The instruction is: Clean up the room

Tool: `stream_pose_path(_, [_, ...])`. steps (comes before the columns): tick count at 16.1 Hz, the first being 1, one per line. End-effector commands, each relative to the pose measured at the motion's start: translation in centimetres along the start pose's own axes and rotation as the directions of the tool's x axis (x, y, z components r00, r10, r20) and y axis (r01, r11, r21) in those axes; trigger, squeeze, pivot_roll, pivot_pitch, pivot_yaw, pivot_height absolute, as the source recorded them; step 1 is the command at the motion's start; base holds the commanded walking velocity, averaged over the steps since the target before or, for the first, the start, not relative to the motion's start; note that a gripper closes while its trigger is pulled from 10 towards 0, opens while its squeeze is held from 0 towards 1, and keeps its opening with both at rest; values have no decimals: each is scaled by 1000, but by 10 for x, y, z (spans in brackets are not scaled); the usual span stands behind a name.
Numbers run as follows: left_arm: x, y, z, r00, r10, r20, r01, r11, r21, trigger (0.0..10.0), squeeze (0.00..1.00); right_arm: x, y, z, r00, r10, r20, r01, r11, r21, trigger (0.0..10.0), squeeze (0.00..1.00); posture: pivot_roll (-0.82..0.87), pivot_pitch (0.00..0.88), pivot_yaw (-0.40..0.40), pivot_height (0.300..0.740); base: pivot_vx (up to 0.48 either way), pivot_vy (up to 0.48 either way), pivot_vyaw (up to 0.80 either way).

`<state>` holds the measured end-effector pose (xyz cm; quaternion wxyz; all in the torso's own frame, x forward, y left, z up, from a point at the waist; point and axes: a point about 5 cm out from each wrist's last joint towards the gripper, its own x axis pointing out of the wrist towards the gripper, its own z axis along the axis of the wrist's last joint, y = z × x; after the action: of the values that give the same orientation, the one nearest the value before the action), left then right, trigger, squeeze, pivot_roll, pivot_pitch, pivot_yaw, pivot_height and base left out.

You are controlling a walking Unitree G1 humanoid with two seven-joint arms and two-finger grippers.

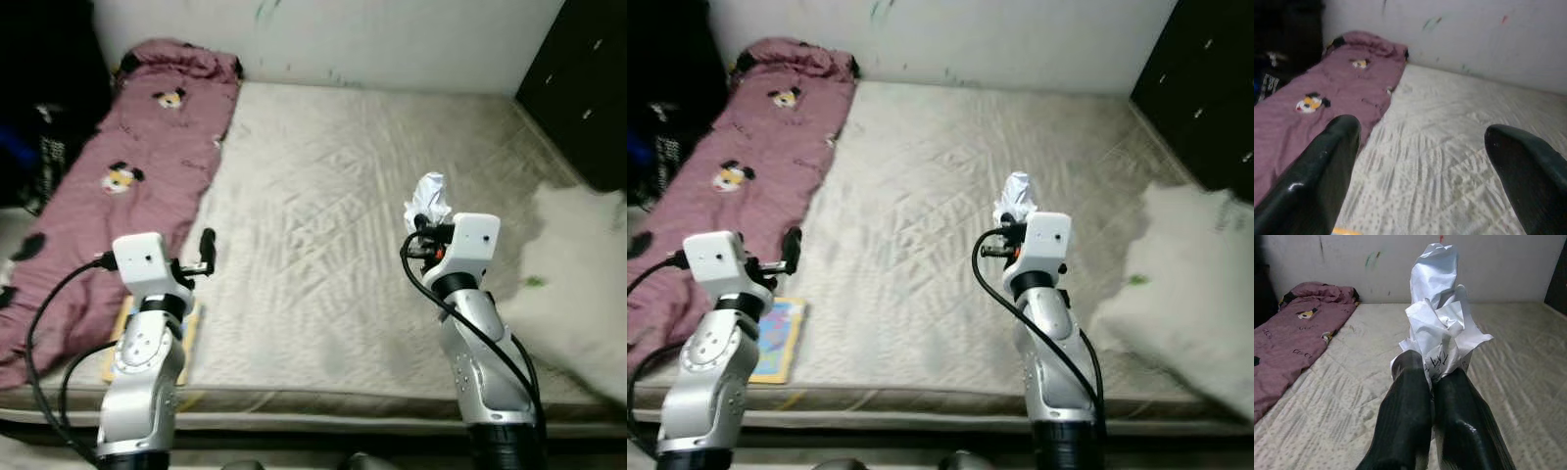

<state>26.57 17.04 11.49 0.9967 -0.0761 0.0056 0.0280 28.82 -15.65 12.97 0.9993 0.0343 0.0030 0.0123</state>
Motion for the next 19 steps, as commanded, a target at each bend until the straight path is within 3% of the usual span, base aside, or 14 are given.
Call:
stream_pose_path(1, [-1, -2, 0, 1000, -11, -1, 11, 1000, 11, 10000, 0, -1, -2, -2, 1000, -5, -7, 5, 1000, -1, 10000, 0, 46, 0, -10, 740, 0, 480, 0])
stream_pose_path(19, [3, -4, 1, 1000, -12, 0, 12, 1000, 7, 10000, 0, 3, 8, -3, 999, 41, 1, -41, 999, 18, 10000, 0, 48, 0, -11, 740, 0, 480, 0])
